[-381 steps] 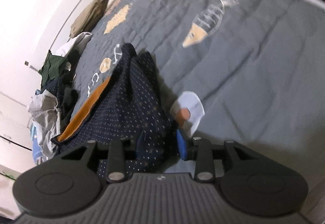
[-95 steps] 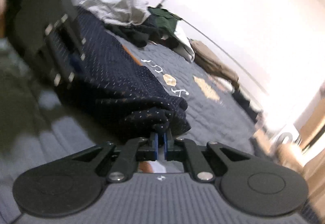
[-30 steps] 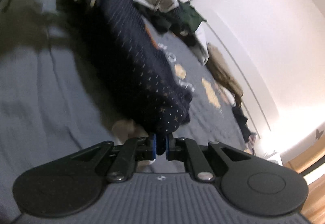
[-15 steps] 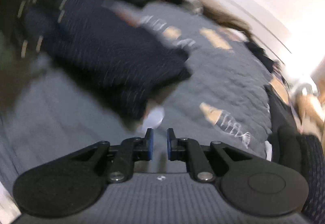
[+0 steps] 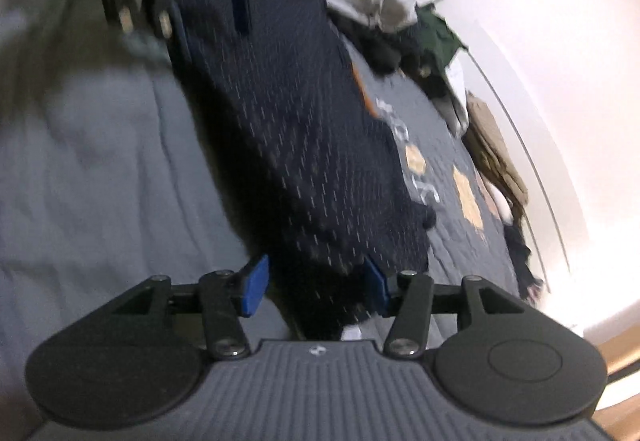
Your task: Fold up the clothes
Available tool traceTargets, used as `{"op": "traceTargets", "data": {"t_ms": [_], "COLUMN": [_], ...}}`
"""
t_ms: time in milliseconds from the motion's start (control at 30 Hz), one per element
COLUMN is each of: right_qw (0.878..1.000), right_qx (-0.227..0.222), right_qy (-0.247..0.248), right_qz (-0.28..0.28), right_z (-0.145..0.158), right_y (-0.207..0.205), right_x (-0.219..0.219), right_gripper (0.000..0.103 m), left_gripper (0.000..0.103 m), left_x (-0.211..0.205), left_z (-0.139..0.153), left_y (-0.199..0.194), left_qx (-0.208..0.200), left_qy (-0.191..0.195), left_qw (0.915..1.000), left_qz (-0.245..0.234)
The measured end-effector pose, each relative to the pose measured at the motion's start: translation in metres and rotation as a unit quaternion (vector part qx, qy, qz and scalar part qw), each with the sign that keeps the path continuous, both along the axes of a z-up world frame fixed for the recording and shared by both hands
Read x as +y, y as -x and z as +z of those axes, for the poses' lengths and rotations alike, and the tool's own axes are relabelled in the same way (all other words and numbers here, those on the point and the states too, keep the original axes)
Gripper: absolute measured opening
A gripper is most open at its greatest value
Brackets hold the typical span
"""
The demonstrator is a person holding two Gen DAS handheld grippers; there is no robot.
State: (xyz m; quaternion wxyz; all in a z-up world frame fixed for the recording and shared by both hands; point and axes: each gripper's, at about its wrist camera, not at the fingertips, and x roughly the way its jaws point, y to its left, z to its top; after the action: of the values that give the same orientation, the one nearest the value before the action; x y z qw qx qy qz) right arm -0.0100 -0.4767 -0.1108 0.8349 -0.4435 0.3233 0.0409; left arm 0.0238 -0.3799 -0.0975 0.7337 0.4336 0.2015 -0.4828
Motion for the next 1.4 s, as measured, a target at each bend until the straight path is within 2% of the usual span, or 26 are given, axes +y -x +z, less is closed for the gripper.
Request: {"op": "traceTargets", "data": {"t_ms": [167,267,300,400,433,467,533,567,600,767,833,867,933,1000,1033,1100,1133,1200,1333,1400], "right_qw": [1.0,1.0,0.999,0.999,0.998,0.998,0.997,0.997,0.997,0.993,0.991,0.992,0.994,0.995,0.996,0.997,0.997,0.998,0.998,0.998], "right_qx": [-0.002,-0.007,-0.009,-0.014,-0.016,-0.018,-0.026,-0.03,-0.034,-0.076,-0.092,-0.084,-0.067,-0.051,-0.043,-0.027,-0.019,-0.003,-0.005,-0.015], "right_qy": [0.015,0.028,0.034,0.05,0.055,0.06,0.067,0.07,0.073,0.094,0.096,0.093,0.088,0.083,0.081,0.076,0.073,0.068,0.061,0.063], "right_qz": [0.0,0.0,-0.001,-0.003,-0.003,-0.004,-0.005,-0.006,-0.007,-0.007,-0.008,-0.008,-0.01,-0.011,-0.011,-0.012,-0.013,-0.014,-0.015,-0.012], "right_z": [-0.015,-0.022,-0.022,-0.024,-0.025,-0.025,-0.021,-0.02,-0.018,0.001,0.009,0.007,0.003,-0.001,-0.004,-0.008,-0.01,-0.014,-0.005,0.004], "right_y": [-0.007,-0.008,-0.007,-0.006,-0.006,-0.005,-0.004,-0.004,-0.003,0.005,0.008,0.007,0.004,0.002,0.001,-0.002,-0.003,-0.005,0.004,0.012], "right_x": [-0.007,-0.008,-0.008,-0.006,-0.006,-0.005,-0.005,-0.005,-0.004,0.0,0.002,0.001,0.001,0.001,0.001,0.001,0.001,0.001,0.001,0.006], "right_gripper": [0.049,0.032,0.023,0.016,0.015,0.015,0.013,0.013,0.013,0.012,0.011,0.011,0.011,0.011,0.012,0.012,0.012,0.012,0.011,0.011], "left_gripper": [0.061,0.062,0.062,0.063,0.063,0.06,0.038,0.013,0.012,0.01,0.01,0.013,0.016,0.029,0.03,0.031,0.031,0.015,0.011,0.011], "left_x": [0.019,0.033,0.038,0.05,0.053,0.056,0.063,0.066,0.07,0.095,0.101,0.104,0.104,0.101,0.098,0.096,0.095,0.095,0.114,0.122], "left_z": [-0.009,-0.018,-0.021,-0.032,-0.035,-0.036,-0.038,-0.038,-0.038,0.006,0.01,0.011,-0.009,-0.032,-0.039,-0.044,-0.046,-0.041,-0.01,0.004], "left_y": [-0.001,-0.002,-0.002,-0.001,-0.003,-0.005,-0.009,-0.013,-0.016,-0.032,-0.035,-0.037,-0.034,-0.028,-0.027,-0.032,-0.035,-0.043,-0.053,-0.053], "left_qx": [-0.051,-0.094,-0.115,-0.176,-0.185,-0.189,-0.195,-0.203,-0.215,-0.219,-0.203,-0.194,-0.203,-0.228,-0.241,-0.249,-0.251,-0.224,-0.186,-0.179], "left_qy": [-0.029,-0.045,-0.049,-0.062,-0.072,-0.082,-0.102,-0.114,-0.119,-0.056,-0.066,-0.074,-0.104,-0.131,-0.134,-0.127,-0.123,-0.116,-0.092,-0.077], "left_qw": [0.9983,0.9945,0.9922,0.9823,0.9801,0.9784,0.9753,0.9725,0.9692,0.9736,0.9761,0.9772,0.973,0.9646,0.9611,0.9602,0.96,0.9673,0.9768,0.9785], "left_qz": [0.0,0.004,0.003,-0.005,-0.008,-0.011,-0.015,-0.013,-0.011,0.028,0.041,0.046,0.034,0.015,0.01,0.014,0.017,0.025,0.054,0.067]}}
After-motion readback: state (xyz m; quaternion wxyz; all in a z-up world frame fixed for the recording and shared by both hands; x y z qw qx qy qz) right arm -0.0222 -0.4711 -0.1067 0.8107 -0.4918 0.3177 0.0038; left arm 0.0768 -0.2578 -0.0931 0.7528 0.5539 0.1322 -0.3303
